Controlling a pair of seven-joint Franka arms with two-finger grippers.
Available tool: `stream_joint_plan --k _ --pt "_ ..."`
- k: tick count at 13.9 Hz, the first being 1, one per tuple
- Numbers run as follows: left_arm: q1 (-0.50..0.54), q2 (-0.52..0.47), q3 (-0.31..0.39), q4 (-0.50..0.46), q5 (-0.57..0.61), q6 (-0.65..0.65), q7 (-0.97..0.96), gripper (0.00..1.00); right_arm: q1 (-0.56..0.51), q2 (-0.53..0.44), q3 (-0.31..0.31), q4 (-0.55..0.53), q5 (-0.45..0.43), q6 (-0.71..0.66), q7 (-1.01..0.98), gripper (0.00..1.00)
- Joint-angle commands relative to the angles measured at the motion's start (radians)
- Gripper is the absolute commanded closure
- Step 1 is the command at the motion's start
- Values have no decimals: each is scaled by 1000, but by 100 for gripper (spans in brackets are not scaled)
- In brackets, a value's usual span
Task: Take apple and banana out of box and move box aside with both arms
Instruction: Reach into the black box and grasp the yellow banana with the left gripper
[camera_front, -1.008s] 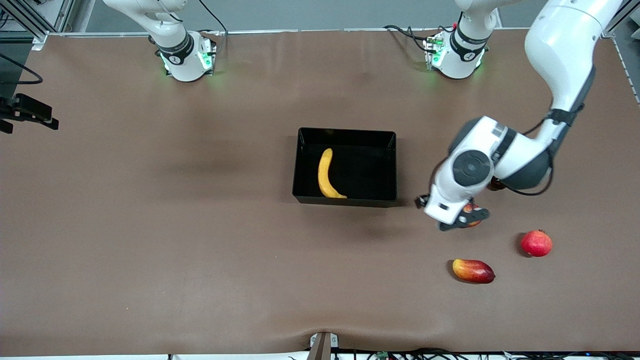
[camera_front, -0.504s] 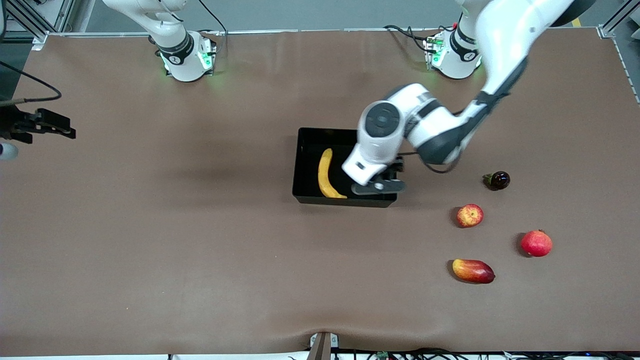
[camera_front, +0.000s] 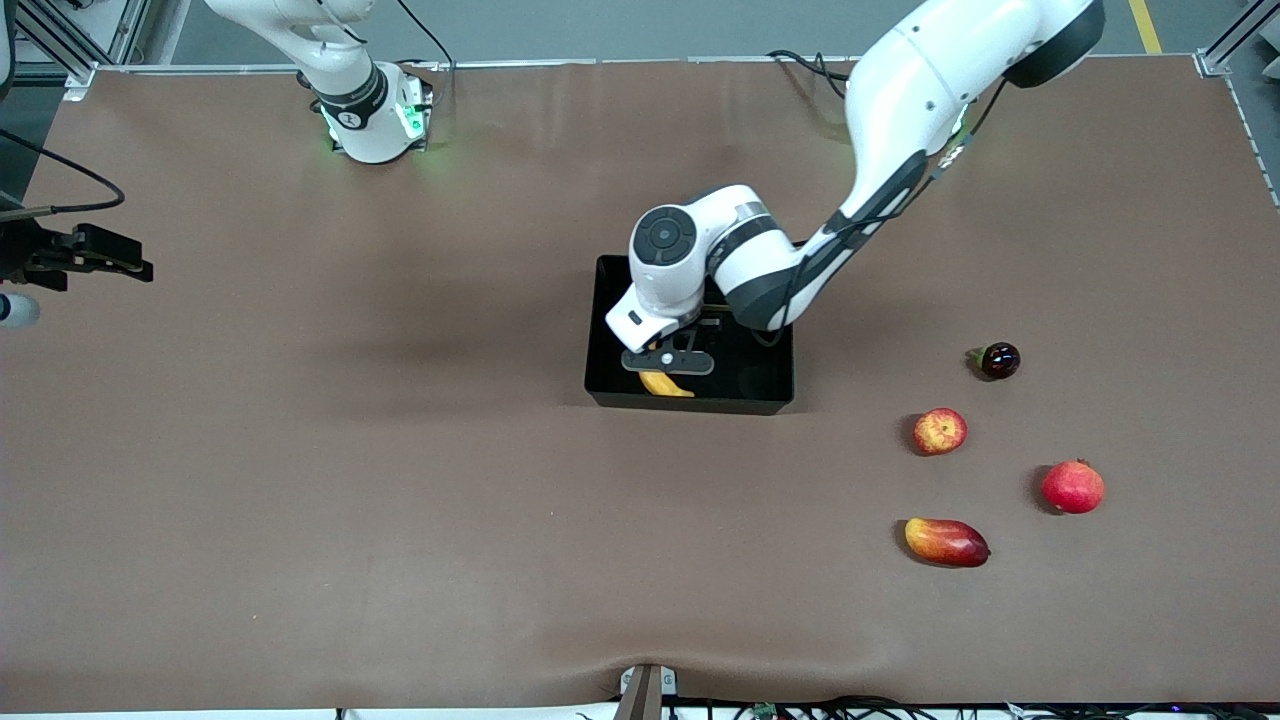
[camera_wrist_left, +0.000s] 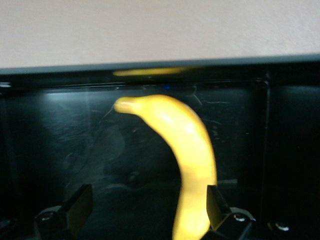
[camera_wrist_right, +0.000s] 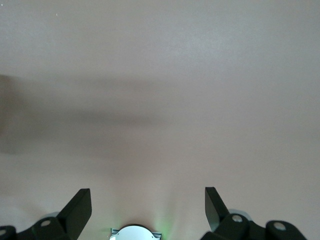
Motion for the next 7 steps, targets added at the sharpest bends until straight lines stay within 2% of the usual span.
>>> stream_joint_plan --k 1,6,7 --pt "-28 47 21 27 12 59 -23 0 1 3 4 12 -5 -4 -10 0" --pt "-54 78 52 25 21 135 -54 0 21 20 6 12 3 4 -7 0" --pt "-52 83 57 22 23 151 -50 11 23 28 6 12 4 10 -5 0"
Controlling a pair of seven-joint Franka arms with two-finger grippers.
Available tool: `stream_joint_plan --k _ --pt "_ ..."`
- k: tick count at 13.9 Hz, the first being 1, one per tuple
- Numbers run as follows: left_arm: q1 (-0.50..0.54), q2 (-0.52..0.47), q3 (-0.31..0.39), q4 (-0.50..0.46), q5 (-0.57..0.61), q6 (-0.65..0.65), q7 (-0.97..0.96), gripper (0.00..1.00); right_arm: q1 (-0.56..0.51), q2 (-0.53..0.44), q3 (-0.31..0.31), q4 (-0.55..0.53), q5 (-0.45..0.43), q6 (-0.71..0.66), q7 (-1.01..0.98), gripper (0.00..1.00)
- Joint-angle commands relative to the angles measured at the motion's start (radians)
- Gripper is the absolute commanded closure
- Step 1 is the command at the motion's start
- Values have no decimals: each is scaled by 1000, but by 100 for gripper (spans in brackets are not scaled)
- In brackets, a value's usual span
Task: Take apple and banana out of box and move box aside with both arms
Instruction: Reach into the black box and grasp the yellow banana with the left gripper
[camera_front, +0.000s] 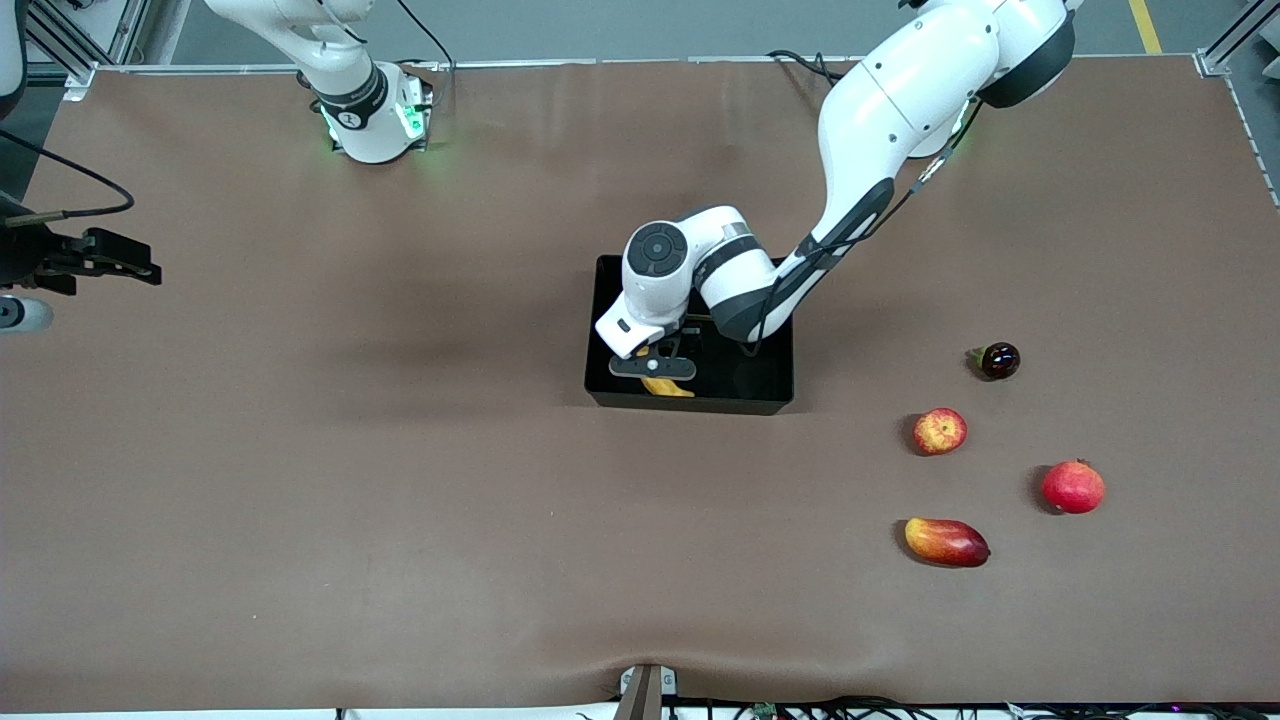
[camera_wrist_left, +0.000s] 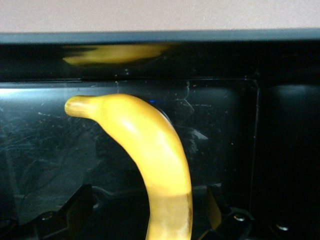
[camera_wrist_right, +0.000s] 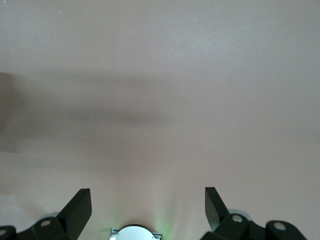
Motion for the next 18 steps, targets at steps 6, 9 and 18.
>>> stream_joint_plan --k 6,9,18 --pt "-19 30 17 20 21 26 -15 100 11 37 0 8 111 5 1 0" --pt "-19 12 12 22 21 10 -13 100 20 54 0 8 145 7 3 0" --pt "24 -146 -120 117 0 -357 4 100 120 74 0 -49 280 36 247 0"
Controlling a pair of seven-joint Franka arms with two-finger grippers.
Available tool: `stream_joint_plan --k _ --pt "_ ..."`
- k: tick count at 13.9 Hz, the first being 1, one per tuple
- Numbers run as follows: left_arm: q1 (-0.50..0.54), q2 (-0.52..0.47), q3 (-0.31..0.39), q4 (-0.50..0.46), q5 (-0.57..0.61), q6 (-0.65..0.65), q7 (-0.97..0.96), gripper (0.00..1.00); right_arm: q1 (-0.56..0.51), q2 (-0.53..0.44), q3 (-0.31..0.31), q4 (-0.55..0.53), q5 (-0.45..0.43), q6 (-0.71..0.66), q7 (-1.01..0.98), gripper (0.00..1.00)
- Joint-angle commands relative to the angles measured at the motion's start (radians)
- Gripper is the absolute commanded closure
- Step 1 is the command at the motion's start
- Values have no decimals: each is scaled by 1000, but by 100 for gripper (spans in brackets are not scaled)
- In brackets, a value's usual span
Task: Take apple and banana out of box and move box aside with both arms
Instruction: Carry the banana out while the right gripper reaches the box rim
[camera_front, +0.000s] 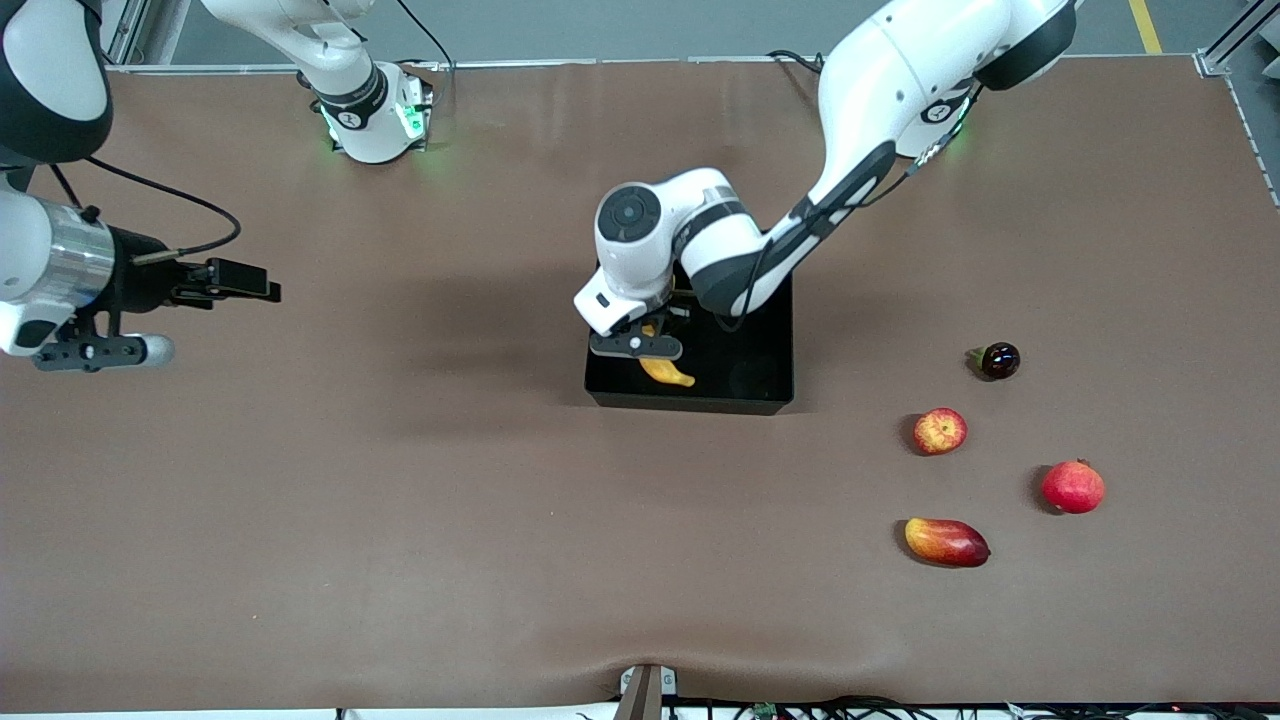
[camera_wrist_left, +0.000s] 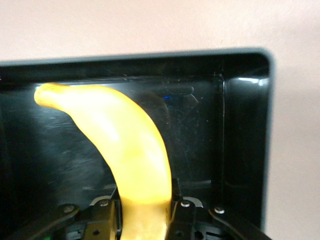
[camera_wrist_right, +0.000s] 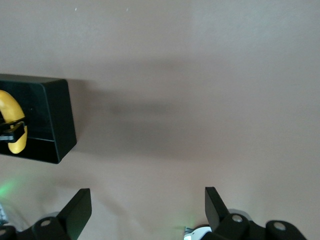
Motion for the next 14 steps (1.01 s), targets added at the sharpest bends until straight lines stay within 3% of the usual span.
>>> stream_joint_plan --k 1,3,7,10,14 --pt "47 -91 -39 15 -15 -114 16 100 18 39 -4 -24 27 44 42 0" --pt "109 -174 -53 13 -70 -158 72 100 78 73 -3 -45 27 87 112 0" --pt "280 -296 -53 7 -172 -315 318 100 229 76 -3 -195 30 306 202 0" --pt "409 -316 -53 1 -173 -369 499 100 316 114 -3 -275 149 476 266 0" --pt "566 -296 -52 -5 -173 -309 792 100 503 209 -6 -277 156 641 432 0"
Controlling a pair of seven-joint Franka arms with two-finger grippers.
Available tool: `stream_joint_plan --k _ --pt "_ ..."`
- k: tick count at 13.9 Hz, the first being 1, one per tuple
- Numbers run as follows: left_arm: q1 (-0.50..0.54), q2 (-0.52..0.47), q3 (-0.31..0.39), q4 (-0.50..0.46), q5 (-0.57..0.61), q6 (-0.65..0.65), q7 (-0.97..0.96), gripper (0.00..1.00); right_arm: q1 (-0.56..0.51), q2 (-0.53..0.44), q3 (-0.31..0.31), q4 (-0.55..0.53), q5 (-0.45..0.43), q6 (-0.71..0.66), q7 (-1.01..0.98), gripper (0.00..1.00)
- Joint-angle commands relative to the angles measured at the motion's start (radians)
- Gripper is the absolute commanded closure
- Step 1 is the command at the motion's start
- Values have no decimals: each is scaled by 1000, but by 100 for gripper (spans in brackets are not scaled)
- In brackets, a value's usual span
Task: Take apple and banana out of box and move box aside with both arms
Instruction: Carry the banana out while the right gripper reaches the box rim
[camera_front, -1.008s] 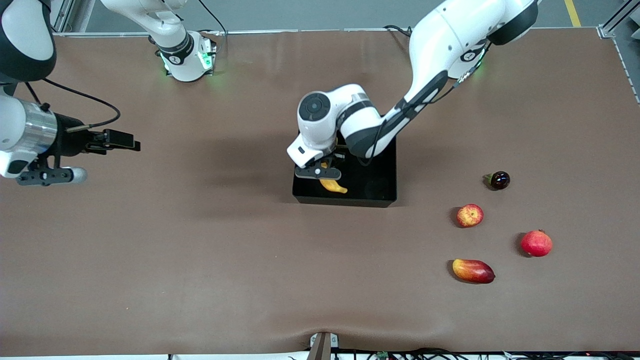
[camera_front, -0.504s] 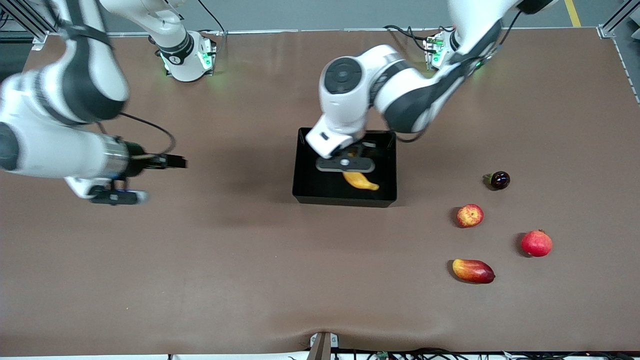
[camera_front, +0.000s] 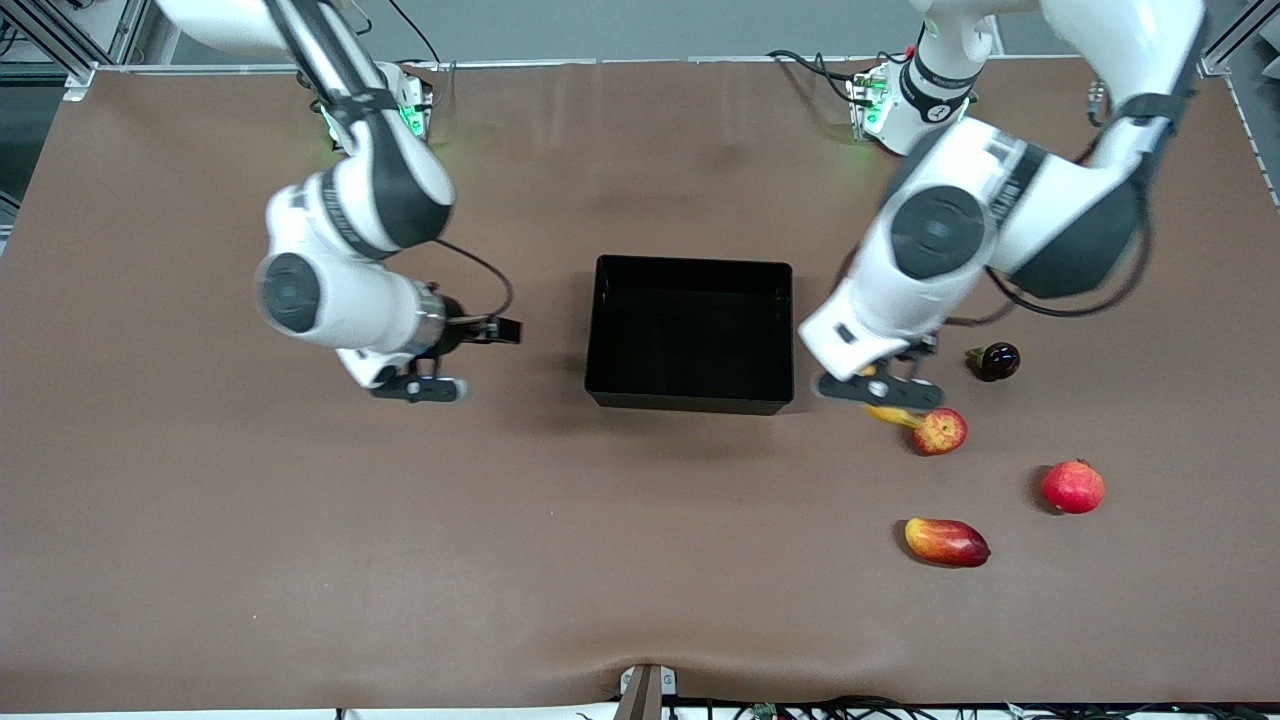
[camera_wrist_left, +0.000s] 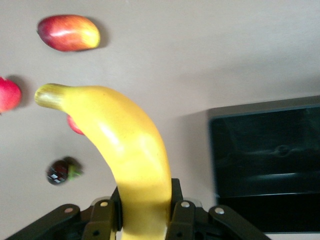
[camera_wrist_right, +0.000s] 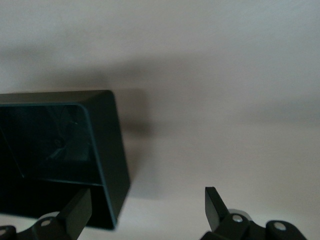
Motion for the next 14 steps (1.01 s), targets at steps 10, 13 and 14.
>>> stream_joint_plan --k 10,13,14 --pt "366 196 -3 -96 70 254 444 100 241 161 -20 -40 -105 243 123 39" --pt "416 231 0 -148 79 379 495 100 252 167 -18 -32 -105 255 135 100" --pt "416 244 15 -148 109 395 513 100 252 167 -17 -28 -103 254 164 100"
